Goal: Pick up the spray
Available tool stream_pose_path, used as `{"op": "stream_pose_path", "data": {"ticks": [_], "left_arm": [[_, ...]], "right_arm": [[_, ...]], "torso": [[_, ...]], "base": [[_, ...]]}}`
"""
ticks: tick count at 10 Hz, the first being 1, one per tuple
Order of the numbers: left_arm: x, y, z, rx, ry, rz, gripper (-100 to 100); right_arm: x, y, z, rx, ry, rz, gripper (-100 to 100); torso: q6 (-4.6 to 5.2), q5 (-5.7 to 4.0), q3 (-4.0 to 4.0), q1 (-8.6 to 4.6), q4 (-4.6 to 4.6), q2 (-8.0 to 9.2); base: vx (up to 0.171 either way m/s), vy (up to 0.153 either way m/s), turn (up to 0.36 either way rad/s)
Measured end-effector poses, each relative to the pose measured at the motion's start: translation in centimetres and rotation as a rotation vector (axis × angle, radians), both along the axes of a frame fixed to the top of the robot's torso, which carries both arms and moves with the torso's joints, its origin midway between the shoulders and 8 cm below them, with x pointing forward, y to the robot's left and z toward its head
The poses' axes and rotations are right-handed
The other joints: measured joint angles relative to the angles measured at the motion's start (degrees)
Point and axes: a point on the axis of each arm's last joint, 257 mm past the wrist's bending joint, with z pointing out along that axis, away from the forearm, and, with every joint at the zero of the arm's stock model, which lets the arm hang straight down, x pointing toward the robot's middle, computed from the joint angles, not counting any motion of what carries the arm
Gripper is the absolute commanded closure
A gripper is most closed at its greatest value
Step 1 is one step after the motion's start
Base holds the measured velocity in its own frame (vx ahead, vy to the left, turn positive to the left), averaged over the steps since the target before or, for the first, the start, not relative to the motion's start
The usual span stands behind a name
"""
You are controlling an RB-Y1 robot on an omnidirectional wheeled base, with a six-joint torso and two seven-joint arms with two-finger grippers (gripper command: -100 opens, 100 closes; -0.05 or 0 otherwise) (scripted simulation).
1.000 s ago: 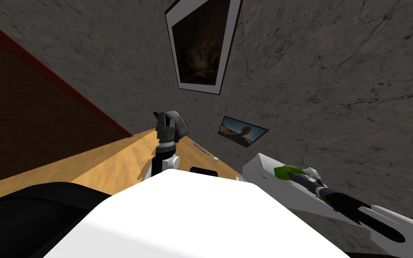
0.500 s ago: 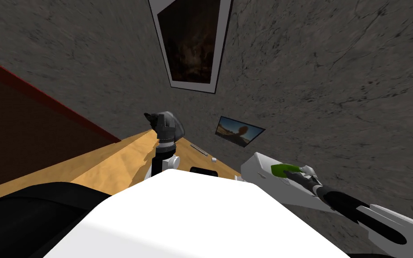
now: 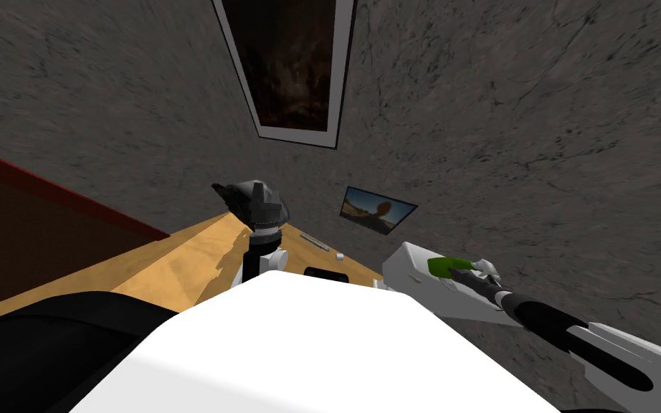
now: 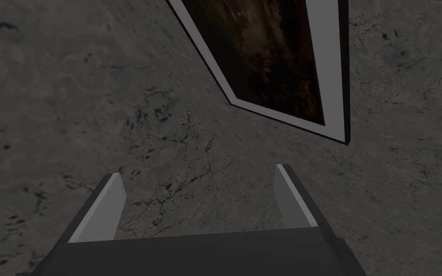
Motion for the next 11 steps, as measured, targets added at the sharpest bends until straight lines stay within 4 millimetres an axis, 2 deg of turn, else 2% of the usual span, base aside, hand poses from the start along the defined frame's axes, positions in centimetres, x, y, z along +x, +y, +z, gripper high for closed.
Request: {"op": "stream_pose_path", "data": {"ticks": [2, 4, 6, 8, 10, 11], "left_arm": [[0.0, 0.0, 0.0, 0.0, 0.0, 0.0, 0], [0.0, 0.0, 0.0, 0.0, 0.0, 0.0, 0], [0.0, 0.0, 0.0, 0.0, 0.0, 0.0, 0], [0.0, 0.0, 0.0, 0.0, 0.0, 0.0, 0], [0.0, 0.0, 0.0, 0.0, 0.0, 0.0, 0], [0.0, 0.0, 0.0, 0.0, 0.0, 0.0, 0]], "right_arm": [[0.5, 1.6, 0.8, -0.015, -0.009, 0.039, 100], [0.4, 2.5, 1.7, -0.037, -0.007, 0.069, 100], [1.5, 4.4, 2.5, -0.051, -0.021, 0.117, 100], [1.4, 5.6, 3.4, -0.073, -0.021, 0.148, 100], [2.3, 7.3, 4.5, -0.068, -0.043, 0.186, 100], [2.4, 7.5, 4.6, -0.067, -0.046, 0.19, 0]], "torso": [[0.26, 0.03, -0.02, -0.03, -0.01, -0.06], [0.04, 0.04, -0.1, 0.06, -0.05, -0.17], [0.22, 0.08, -0.1, 0.08, -0.04, -0.2], [-0.04, 0.05, -0.12, 0.06, -0.06, -0.18], [-0.04, 0.03, 0.07, 0.05, 0.0, 0.16], [0.02, 0.01, 0.1, 0.0, 0.0, 0.21]], "base": [[0.14, -0.008, -0.314], [0.066, 0.0, -0.049], [0.154, 0.006, -0.342], [0.055, -0.004, 0.014], [-0.009, -0.003, 0.017], [0.0, 0.0, 0.0]]}}
